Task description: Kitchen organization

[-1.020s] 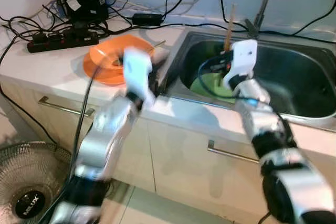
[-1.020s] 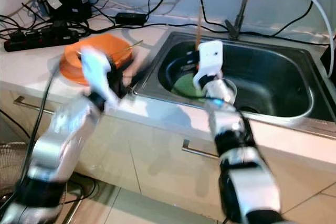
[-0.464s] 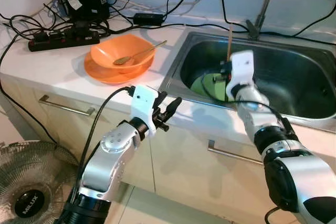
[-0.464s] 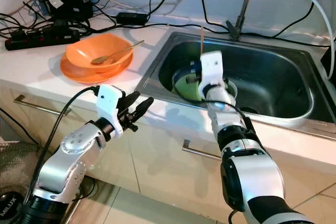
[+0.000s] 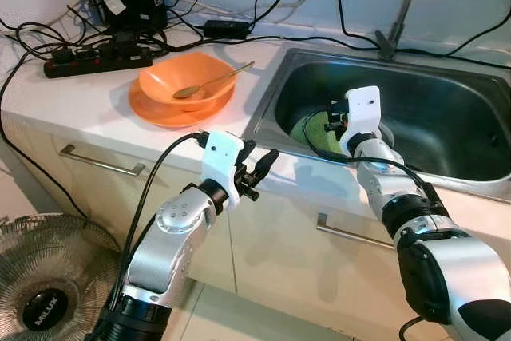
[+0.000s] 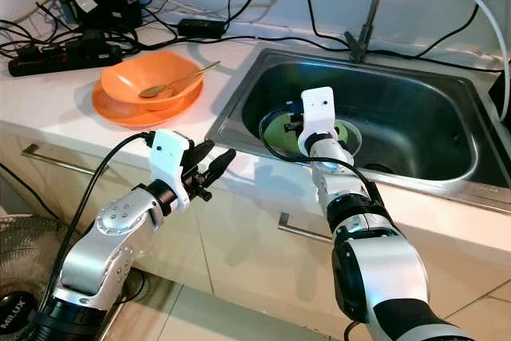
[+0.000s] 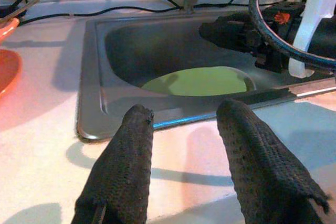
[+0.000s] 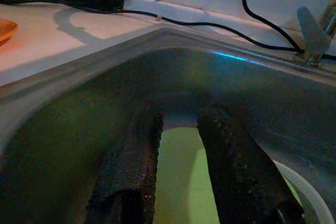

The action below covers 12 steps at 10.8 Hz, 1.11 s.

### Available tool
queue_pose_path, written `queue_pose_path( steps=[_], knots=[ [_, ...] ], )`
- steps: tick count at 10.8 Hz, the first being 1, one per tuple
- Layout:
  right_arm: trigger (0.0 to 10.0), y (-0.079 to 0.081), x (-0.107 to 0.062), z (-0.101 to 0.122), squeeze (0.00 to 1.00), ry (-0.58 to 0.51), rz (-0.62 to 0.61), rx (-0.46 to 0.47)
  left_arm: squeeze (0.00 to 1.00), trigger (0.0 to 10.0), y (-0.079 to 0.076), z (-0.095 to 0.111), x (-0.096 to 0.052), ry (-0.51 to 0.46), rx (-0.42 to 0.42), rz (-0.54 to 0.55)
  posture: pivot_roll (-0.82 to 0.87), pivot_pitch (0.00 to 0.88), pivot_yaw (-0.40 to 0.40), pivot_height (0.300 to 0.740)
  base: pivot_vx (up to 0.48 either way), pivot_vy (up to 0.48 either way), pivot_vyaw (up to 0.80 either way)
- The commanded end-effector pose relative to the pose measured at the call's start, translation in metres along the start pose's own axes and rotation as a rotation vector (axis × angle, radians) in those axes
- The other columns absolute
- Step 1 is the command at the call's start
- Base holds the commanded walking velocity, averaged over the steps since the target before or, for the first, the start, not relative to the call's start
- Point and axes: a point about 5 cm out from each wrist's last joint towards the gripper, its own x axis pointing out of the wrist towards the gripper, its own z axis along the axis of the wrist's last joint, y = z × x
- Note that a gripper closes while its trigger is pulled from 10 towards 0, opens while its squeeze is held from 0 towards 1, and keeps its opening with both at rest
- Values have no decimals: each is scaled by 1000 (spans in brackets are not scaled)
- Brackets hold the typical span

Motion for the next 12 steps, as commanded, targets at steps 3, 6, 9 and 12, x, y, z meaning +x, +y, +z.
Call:
queue_pose_path(
  steps=[3, 6, 9, 12],
  knots=[
    [10000, 7, 3, 28, 0, -187, 17, 58, 0, 10000, 31, 26, 11, -127, 193, 263, 234, 7, -5, 740, 0, 0, 0],
    [10000, 23, -14, 37, 0, -388, 90, 133, 0, 10000, 62, 38, 25, -163, 261, 407, 196, 0, 8, 740, 0, 0, 0],
    [10000, 32, -43, 44, 0, -491, 111, 185, 0, 10000, 77, 34, 31, -189, 267, 465, 172, 0, 18, 740, 0, 0, 0],
    [10000, 37, -57, 27, 0, -441, 93, 178, 0, 10000, 81, 28, 33, -201, 284, 474, 157, 0, 31, 740, 0, 0, 0]
  ],
)
